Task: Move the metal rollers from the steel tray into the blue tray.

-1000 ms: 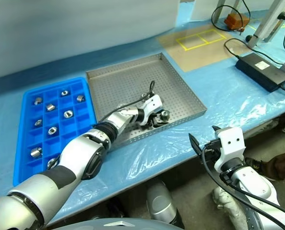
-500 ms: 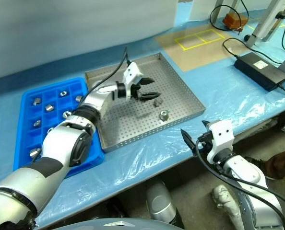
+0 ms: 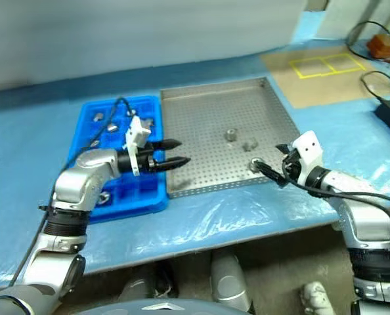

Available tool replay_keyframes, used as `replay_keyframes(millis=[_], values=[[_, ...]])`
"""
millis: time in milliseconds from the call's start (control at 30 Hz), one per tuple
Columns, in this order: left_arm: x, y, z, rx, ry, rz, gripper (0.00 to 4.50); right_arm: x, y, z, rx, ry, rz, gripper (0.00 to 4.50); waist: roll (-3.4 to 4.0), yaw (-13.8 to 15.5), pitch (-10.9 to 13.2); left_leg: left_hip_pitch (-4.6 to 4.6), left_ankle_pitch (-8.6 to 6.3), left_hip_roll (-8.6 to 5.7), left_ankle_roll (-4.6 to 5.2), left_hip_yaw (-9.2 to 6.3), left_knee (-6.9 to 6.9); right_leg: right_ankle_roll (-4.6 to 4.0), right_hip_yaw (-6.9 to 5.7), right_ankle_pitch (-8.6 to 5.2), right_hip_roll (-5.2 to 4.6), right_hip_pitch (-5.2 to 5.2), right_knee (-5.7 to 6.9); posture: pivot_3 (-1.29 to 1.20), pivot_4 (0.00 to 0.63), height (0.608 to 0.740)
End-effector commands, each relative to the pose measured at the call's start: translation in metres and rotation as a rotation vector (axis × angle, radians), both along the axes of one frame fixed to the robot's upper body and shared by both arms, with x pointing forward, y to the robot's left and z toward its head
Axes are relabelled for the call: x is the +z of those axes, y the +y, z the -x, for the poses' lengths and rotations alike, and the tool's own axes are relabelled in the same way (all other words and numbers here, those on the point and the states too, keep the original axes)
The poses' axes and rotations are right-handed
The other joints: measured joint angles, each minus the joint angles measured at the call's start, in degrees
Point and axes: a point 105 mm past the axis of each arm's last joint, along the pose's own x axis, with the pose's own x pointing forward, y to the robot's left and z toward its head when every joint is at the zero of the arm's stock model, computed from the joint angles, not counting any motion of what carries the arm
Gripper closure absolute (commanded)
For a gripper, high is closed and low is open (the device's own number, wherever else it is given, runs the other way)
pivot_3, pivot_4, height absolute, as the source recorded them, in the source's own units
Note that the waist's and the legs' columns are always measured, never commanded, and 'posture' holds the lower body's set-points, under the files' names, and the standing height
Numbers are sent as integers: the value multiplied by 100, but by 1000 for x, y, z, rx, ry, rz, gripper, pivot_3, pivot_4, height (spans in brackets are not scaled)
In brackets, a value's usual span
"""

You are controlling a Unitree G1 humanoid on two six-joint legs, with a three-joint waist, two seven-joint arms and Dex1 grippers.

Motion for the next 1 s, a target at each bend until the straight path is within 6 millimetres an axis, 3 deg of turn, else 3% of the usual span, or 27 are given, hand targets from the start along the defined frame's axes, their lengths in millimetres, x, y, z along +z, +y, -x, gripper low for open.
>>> replay_keyframes(millis=[33, 133, 400, 567, 700, 800, 1000], values=[[-2, -8, 5, -27, -6, -16, 763, -8, 14, 14, 207, 102, 48, 0, 3, 199, 2, 26, -1, 0, -1, 2, 0, 0, 6, 0, 1, 22, -3, -350, 150, 740], [-2, -20, 7, -45, -16, -12, 763, -23, 6, 4, 233, 127, 156, 0, 3, 412, 2, 53, 5, 3, -16, 3, -6, 2, 26, -2, 7, 32, -7, -342, 150, 740], [-2, -23, 9, -56, -24, -19, 763, -19, -14, -12, 145, 70, 142, 0, 16, 834, -7, -1, 26, 25, -5, 41, -20, -3, 80, 1, 34, -61, 18, -342, 150, 740], [-1, -27, 15, -117, -17, -22, 763, -27, -35, 7, 116, 167, 111, 0, 21, 1091, -10, -52, 33, 43, -12, 67, -3, -25, 93, -11, 36, -158, 109, -363, 150, 740], [-2, -33, 24, -192, 12, -26, 763, -32, -54, 30, 84, 250, 68, 0, 26, 1295, -13, -31, 43, 77, -30, 87, -4, -35, 93, -17, 53, -144, 106, -377, 150, 740], [-5, -37, 34, -270, 62, -28, 763, -38, -69, 35, 14, 273, 58, 0, 23, 1331, -12, 27, 33, 87, -52, 124, -15, -36, 104, -18, 54, -98, 98, -391, 150, 740], [-9, -41, 37, -318, 82, -40, 763, -69, -64, 37, -15, 329, 52, 0, -24, 1255, -38, 121, 33, 88, -65, 167, -48, -36, 153, -22, 58, -54, 87, -403, 150, 740]])
